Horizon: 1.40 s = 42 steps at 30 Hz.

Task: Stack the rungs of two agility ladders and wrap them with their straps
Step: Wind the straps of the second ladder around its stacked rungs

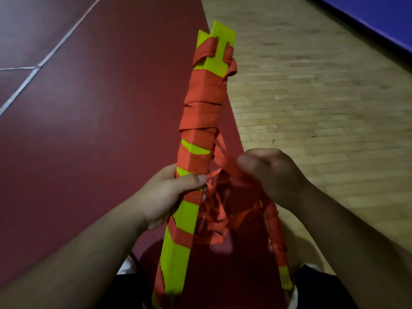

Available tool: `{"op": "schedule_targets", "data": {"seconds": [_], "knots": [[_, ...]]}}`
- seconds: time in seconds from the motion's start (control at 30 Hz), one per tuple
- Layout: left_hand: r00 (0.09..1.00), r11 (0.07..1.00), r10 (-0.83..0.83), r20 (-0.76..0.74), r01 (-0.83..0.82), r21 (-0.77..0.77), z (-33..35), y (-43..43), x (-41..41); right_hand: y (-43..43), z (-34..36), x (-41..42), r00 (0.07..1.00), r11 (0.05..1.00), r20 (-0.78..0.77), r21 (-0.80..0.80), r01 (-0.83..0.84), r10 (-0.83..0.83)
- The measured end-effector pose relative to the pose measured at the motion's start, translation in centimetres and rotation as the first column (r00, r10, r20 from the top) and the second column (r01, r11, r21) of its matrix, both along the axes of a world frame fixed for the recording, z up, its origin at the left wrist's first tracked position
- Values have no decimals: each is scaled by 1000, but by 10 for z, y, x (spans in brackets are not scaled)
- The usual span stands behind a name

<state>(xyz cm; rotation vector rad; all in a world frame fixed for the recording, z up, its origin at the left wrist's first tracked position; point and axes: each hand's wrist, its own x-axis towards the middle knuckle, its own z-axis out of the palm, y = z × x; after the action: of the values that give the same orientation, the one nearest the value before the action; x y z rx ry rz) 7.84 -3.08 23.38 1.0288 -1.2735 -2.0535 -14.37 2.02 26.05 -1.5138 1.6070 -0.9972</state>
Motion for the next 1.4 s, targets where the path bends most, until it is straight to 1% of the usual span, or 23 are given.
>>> {"op": "schedule_targets", "data": {"seconds": [0.03, 0.1, 0.2, 0.27, 0.33, 0.4, 0.43, 0.47, 0.5, 0.53, 0.57, 0.63, 0.67, 0.77, 0.87, 0.93, 1.0, 1.03, 1.1, 1.17, 1.2, 1.27, 1.4], "knots": [[1000, 1000, 5, -13, -5, 10, 1, 1, 0, 0, 1, -1, 997, 997, 66, 59, 43, -47], [999, 1000, 13, -39, -12, 25, 3, 1, 0, 1, 4, -2, 990, 989, 108, 127, 74, -88], [998, 999, 15, -59, -13, 34, 4, 2, 1, 2, 2, -2, 984, 987, 161, 151, 57, -82], [999, 1000, 5, -52, -4, 20, 3, 3, 1, 2, 1, -4, 971, 967, 229, 256, 8, -69], [998, 1000, -25, -52, 25, 8, 2, 3, 2, 1, -1, -6, 985, 940, 175, 334, -66, 7], [996, 997, -82, -47, 82, -7, 1, 3, 4, 0, 2, -6, 989, 939, 13, 310, -146, 149], [993, 994, -113, -41, 112, -17, 1, 4, 4, 1, 3, -6, 979, 942, -73, 294, -160, 189], [991, 991, -131, -36, 130, -27, 2, 4, 4, 1, 2, -5, 973, 949, -114, 269, -162, 199], [990, 990, -135, -36, 134, -30, 2, 4, 3, 2, 1, -5, 977, 956, -109, 248, -154, 186], [991, 991, -129, -37, 128, -27, 2, 5, 3, 2, -1, -5, 984, 960, -56, 235, -151, 168], [992, 993, -118, -41, 117, -18, 2, 5, 3, 3, -2, -5, 988, 960, 38, 235, -151, 146], [994, 995, -96, -47, 96, 0, 3, 4, 4, 3, -5, -5, 965, 955, 237, 244, -171, 112], [995, 996, -88, -50, 88, 3, 3, 3, 4, 3, -6, -6, 951, 954, 289, 237, -183, 111], [994, 996, -91, -57, 92, 14, 4, 3, 5, 3, -8, -6, 938, 955, 319, 211, -208, 134], [987, 990, -144, -78, 144, -5, 4, 4, 7, 2, -10, -12, 936, 956, 332, 220, -197, 116], [983, 985, -171, -60, 169, -41, 4, 3, 9, 1, -10, -15, 943, 951, 316, 245, -187, 104], [987, 984, -162, -21, 160, -75, 4, 2, 11, 0, -7, -17, 934, 945, 345, 264, -191, 93], [990, 986, -142, 1, 141, -85, 5, 0, 12, 0, -5, -18, 945, 946, 310, 264, -187, 101], [995, 990, -96, 36, 99, -99, 6, -3, 15, -1, -3, -19, 987, 957, 91, 250, -150, 131], [997, 992, -57, 48, 62, -108, 6, -7, 17, -2, -4, -21, 985, 973, -125, 214, -88, 116], [998, 993, -41, 48, 46, -109, 6, -8, 18, -3, -5, -21, 983, 983, -165, 178, -48, 78], [997, 990, -24, 77, 35, -138, 6, -9, 17, -4, -5, -22, 986, 993, -166, 118, 10, 10], [951, 938, 48, 305, 61, -340, 1, -7, 11, -4, -5, -14, 984, 999, -173, 10, 35, -32]]}}
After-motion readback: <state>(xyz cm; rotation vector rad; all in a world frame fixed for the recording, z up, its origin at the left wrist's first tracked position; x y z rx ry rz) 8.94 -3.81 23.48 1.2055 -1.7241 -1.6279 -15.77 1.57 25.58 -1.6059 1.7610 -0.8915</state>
